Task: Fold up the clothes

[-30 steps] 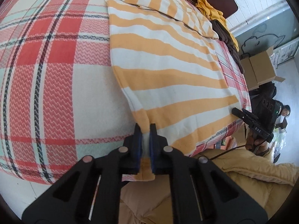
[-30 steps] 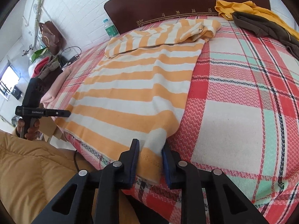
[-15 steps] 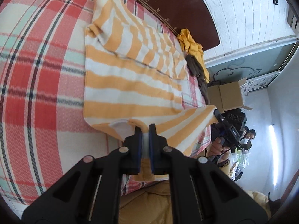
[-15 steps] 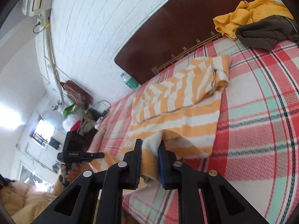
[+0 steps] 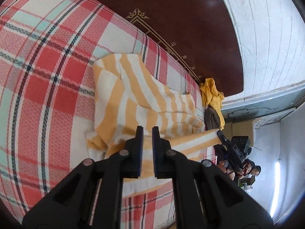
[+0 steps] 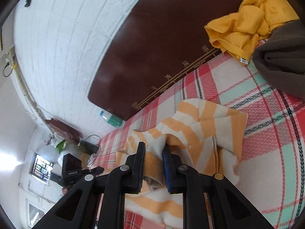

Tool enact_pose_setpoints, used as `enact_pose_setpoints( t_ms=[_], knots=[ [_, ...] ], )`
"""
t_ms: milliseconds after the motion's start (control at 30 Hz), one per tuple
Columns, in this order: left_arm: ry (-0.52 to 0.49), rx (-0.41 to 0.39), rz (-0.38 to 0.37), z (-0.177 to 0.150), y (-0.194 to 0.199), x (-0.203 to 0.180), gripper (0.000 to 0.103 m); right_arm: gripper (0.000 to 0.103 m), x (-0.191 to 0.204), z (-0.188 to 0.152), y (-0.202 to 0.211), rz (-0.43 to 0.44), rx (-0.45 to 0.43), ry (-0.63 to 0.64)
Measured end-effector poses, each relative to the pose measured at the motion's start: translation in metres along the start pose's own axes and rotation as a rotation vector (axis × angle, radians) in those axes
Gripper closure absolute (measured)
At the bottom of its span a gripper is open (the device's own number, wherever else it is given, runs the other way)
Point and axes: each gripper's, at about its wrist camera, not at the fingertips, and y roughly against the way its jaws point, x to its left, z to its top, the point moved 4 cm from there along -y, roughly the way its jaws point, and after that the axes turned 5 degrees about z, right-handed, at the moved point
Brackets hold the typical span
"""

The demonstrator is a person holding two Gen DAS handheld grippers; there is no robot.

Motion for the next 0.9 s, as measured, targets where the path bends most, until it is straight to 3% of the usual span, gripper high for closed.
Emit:
enact_pose_setpoints(
  t_ms=[100, 167, 233, 267, 300, 367, 400, 600, 733, 800, 867, 900],
  knots=[
    [0.013, 0.021, 0.007, 0.012, -0.016, 0.004, 0.095, 0.084, -0.021, 0.013, -0.018, -0.069, 0.007, -0.056],
    [-0.016, 0.006, 0.054, 0.012, -0.017, 0.004, 0.095, 0.07, -0.033, 0.017, -0.025, -0.104, 0.017, -0.098],
    [-0.054, 0.001, 0.062, 0.008, -0.011, 0.003, 0.092, 0.064, -0.034, 0.018, -0.025, -0.14, 0.016, -0.061],
    [-0.083, -0.008, 0.082, 0.004, -0.006, 0.003, 0.084, 0.059, -0.031, 0.018, -0.021, -0.153, 0.011, -0.03],
    [-0.112, -0.017, 0.103, 0.0, -0.001, 0.003, 0.065, 0.058, -0.026, 0.017, -0.016, -0.164, 0.004, 0.003],
    [-0.162, -0.044, 0.141, -0.013, 0.012, 0.007, 0.04, 0.054, -0.015, 0.012, -0.004, -0.16, -0.01, 0.071],
    [-0.19, -0.046, 0.15, -0.021, 0.015, 0.008, 0.039, 0.052, -0.009, 0.004, -0.003, -0.146, 0.007, 0.102],
    [-0.318, -0.021, 0.187, -0.053, 0.008, 0.009, 0.039, 0.049, 0.03, -0.063, -0.014, -0.015, 0.203, 0.273],
    [-0.381, 0.024, 0.173, -0.054, -0.018, -0.008, 0.04, 0.049, 0.032, -0.097, -0.054, -0.03, 0.352, 0.302],
    [-0.382, 0.065, 0.195, -0.053, -0.029, -0.011, 0.067, 0.049, 0.029, -0.101, -0.066, -0.049, 0.367, 0.296],
    [-0.353, 0.108, 0.19, -0.051, -0.036, -0.011, 0.083, 0.049, 0.026, -0.104, -0.076, -0.066, 0.373, 0.292],
    [-0.33, 0.124, 0.178, -0.05, -0.038, -0.01, 0.087, 0.049, 0.024, -0.105, -0.08, -0.075, 0.376, 0.289]
  ],
)
